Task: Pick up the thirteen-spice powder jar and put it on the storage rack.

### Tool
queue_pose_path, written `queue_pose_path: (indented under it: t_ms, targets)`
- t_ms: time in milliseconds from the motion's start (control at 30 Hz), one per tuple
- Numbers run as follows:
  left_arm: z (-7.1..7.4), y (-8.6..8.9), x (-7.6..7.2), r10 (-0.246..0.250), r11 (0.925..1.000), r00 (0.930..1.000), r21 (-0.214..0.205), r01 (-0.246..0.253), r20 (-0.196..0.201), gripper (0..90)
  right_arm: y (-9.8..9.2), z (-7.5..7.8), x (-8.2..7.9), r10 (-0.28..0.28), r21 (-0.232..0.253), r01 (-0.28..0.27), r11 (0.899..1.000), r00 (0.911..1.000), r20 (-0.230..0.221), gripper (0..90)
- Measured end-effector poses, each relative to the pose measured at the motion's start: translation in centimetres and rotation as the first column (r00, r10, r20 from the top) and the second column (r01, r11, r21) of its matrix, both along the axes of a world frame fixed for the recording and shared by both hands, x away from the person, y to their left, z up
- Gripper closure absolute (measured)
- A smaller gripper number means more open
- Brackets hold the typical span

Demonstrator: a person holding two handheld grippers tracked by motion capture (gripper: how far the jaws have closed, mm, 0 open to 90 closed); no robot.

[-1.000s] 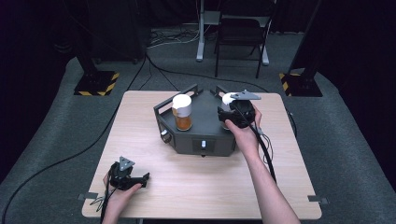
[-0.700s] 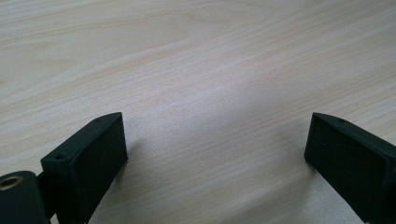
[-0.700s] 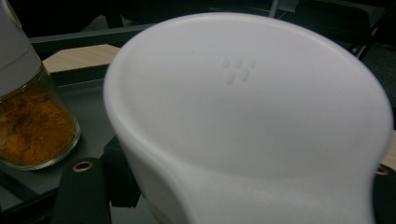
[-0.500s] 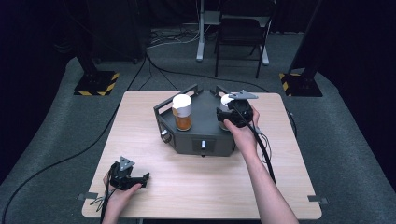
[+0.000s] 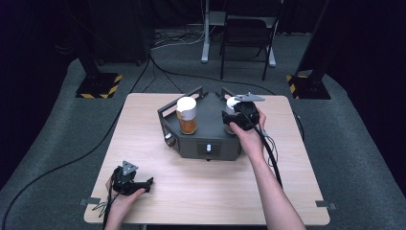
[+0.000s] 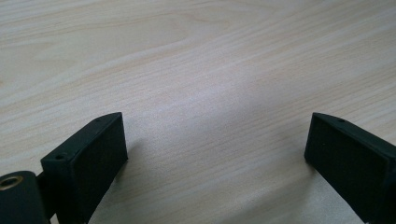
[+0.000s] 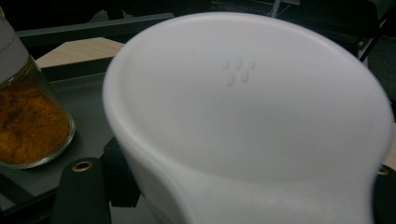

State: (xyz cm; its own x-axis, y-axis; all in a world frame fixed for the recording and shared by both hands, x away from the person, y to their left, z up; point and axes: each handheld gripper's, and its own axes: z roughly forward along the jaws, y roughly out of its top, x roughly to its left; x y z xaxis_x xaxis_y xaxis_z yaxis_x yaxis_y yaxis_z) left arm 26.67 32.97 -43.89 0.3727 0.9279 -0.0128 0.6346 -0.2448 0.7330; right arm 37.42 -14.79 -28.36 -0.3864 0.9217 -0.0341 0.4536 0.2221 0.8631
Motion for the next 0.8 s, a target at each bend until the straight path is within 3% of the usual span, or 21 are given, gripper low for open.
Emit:
queue_pose_path:
  t_ms: [533, 800]
  targets:
    - [0.0, 0.0, 0.0, 0.0, 1.0, 1.0, 0.0, 0.0, 0.0, 5.5, -0.03, -0.22, 0.34, -0.003, 0.008, 0.003, 1.0, 0.9997, -0.024, 26.9]
    - [0.0, 0.0, 0.0, 0.0, 1.0, 1.0, 0.0, 0.0, 0.0, 5.5, -0.05, -0.21, 0.44, -0.001, 0.018, 0.001, 1.0, 0.9991, -0.042, 18.5]
